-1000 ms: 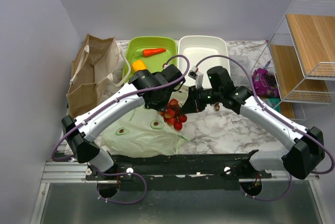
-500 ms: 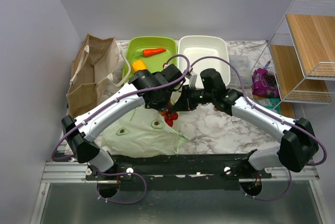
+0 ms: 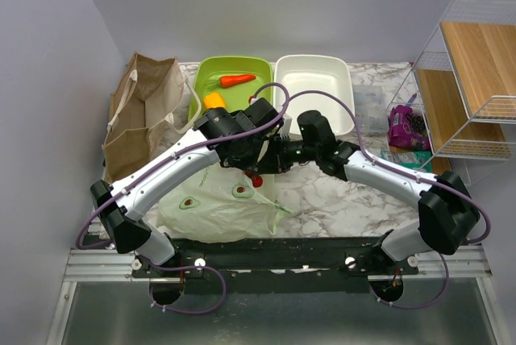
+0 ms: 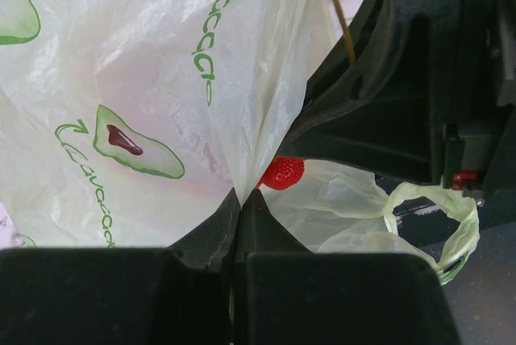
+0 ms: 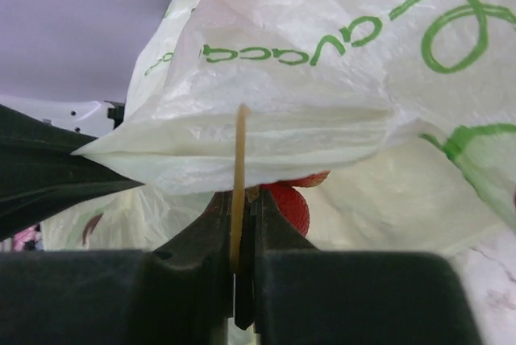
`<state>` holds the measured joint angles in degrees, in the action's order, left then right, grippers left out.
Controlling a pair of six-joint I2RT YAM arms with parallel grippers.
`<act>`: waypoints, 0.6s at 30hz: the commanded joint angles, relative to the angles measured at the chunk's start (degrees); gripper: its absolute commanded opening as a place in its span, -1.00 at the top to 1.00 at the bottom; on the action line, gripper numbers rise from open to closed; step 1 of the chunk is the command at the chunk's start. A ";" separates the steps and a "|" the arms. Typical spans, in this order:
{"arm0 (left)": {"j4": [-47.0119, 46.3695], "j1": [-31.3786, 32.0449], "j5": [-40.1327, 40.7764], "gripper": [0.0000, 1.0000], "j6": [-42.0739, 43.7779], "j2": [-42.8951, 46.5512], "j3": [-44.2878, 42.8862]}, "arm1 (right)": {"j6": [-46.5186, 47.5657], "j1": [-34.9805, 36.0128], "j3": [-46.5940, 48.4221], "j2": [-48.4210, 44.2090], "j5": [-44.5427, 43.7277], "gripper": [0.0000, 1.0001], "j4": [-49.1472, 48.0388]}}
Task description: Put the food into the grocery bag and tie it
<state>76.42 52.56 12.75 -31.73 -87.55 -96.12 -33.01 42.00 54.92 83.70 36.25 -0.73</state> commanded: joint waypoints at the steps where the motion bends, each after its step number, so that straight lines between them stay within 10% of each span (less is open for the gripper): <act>1: 0.18 -0.24 -0.71 1.00 -0.33 2.00 -0.58 | -0.37 1.48 -0.05 1.32 1.70 0.44 -5.85; 3: 0.18 -0.27 -0.63 1.00 -0.44 1.96 -0.48 | 0.54 1.64 0.95 1.72 1.72 -0.29 -3.94; 5: 0.22 -0.30 -0.60 1.00 -0.52 2.05 -0.25 | 2.16 1.77 1.65 1.58 1.32 -0.57 -1.62; 18: -1.79 -0.30 -1.25 1.00 -1.78 3.97 7.12 | 13.16 1.67 9.91 -8.42 -11.25 -0.65 24.81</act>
<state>75.99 52.56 12.75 -32.38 -85.71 -92.33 -24.69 43.44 59.64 80.55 32.01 13.37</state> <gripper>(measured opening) 0.006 0.822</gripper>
